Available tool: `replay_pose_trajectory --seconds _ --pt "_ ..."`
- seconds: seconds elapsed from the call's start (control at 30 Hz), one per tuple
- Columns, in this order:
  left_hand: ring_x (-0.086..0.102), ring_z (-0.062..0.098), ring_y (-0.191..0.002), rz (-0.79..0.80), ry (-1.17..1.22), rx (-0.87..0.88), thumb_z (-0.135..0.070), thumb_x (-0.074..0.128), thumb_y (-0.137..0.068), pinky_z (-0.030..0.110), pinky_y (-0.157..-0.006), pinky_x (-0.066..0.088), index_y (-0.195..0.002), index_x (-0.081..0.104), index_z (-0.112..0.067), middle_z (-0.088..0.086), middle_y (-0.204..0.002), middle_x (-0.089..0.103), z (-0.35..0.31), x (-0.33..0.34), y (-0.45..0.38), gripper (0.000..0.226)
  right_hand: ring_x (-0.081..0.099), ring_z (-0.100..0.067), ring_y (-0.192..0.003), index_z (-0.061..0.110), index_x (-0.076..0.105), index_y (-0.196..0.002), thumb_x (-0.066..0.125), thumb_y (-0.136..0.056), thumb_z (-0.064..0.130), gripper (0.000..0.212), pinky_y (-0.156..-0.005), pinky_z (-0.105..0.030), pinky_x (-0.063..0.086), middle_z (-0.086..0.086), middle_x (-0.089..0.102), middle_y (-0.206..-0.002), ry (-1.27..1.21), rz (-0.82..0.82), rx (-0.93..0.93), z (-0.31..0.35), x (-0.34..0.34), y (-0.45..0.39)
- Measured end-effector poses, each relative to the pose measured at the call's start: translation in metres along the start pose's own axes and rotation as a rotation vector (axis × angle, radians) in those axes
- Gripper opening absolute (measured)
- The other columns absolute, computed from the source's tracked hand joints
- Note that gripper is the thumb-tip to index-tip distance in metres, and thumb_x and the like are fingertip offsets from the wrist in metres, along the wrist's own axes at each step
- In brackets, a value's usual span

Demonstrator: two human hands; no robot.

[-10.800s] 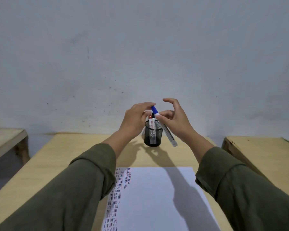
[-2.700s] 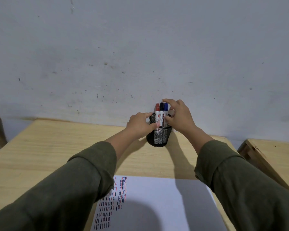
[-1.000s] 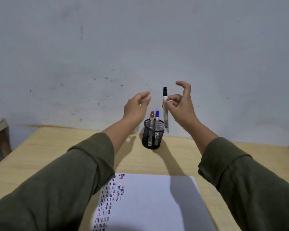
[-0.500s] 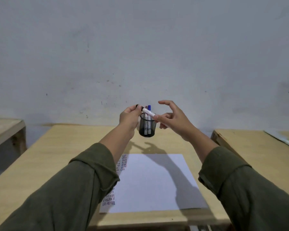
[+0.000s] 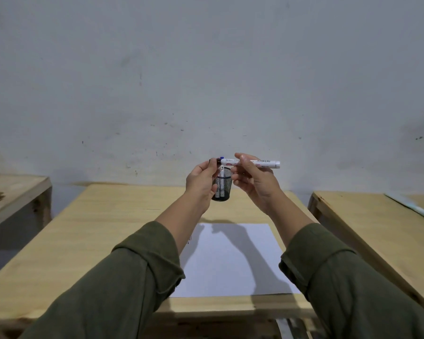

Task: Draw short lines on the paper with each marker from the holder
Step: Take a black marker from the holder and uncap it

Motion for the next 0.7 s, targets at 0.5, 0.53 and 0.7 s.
replay_pose_trajectory --seconds 0.5,0.53,0.7 --pt "0.061 -0.005 -0.068 -0.054 0.069 0.007 -0.016 0.046 -0.097 0.012 -0.042 0.043 -0.081 0.061 -0.024 -0.013 -0.079 0.064 -0.004 -0.018 -0.011 0.023 0.066 -0.013 -0.065 0.008 0.064 -0.092 0.053 -0.094 0.020 0.016 -0.068 -0.022 0.055 -0.009 0.068 -0.077 0.001 0.060 -0.009 -0.026 0.010 -0.009" --pt "0.060 -0.004 -0.069 -0.082 0.047 0.000 -0.015 0.047 -0.097 0.014 -0.043 0.041 -0.079 0.061 -0.023 -0.013 -0.079 0.064 -0.004 -0.022 -0.013 0.024 0.066 -0.014 -0.065 0.007 0.064 -0.093 0.054 -0.094 0.019 0.015 -0.069 -0.023 0.056 -0.011 0.067 -0.080 0.023 0.064 -0.012 -0.028 0.011 -0.009" --pt "0.060 -0.005 -0.054 -0.202 -0.021 -0.043 -0.016 0.052 -0.092 0.021 -0.054 0.025 -0.065 0.063 -0.023 -0.015 -0.042 0.062 0.001 -0.047 -0.020 0.029 0.067 -0.016 -0.073 0.010 0.070 -0.091 0.061 -0.089 0.019 0.013 -0.080 -0.030 0.055 -0.017 0.066 -0.091 0.187 0.104 -0.021 -0.041 0.021 -0.010"
Point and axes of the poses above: each hand's wrist, its own y-axis away from the middle knuckle, its own x-axis out of the palm, z = x × y, the point moved 8 cm from there along -y, towards the middle knuckle
